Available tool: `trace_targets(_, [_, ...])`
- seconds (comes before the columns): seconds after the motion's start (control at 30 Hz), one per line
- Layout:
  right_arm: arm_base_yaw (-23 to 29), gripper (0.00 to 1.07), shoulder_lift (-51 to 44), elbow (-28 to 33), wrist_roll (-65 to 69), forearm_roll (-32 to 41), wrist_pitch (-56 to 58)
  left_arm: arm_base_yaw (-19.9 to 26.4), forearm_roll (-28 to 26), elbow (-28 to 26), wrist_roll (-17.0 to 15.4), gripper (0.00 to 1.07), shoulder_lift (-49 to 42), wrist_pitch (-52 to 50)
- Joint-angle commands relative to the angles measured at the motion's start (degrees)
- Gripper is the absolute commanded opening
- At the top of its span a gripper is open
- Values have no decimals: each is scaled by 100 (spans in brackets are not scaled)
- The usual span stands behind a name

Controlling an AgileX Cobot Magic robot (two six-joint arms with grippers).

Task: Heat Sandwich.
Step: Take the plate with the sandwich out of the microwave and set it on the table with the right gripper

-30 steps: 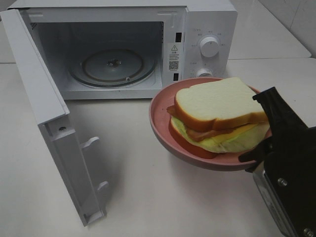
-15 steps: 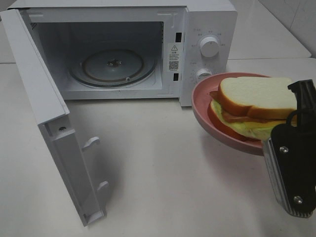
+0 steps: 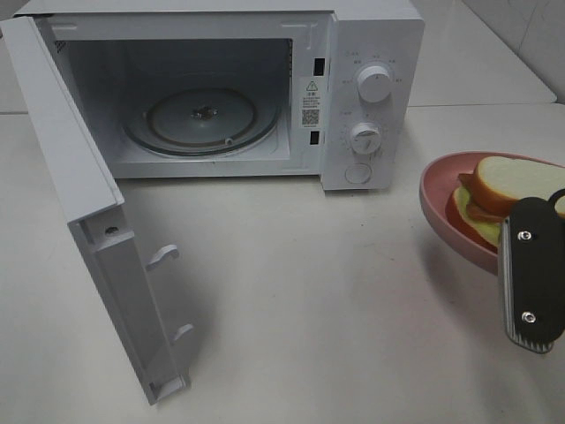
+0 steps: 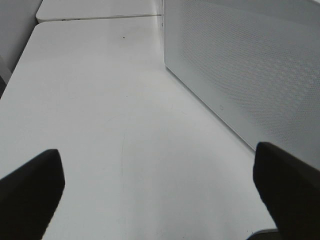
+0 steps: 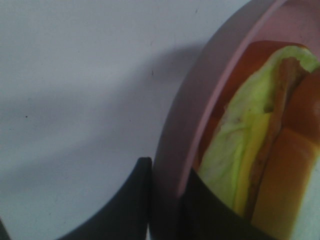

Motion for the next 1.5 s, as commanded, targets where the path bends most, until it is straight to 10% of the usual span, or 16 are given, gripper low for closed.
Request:
trace_targets(0.03, [17,0,-46,-11,361,-292,149,-17,17,11,-40,97,-115,-34])
trace_targets(1.5, [17,0,1822,-808,5901,-1318,1736,-17,17,11,-40,97,-115,-34])
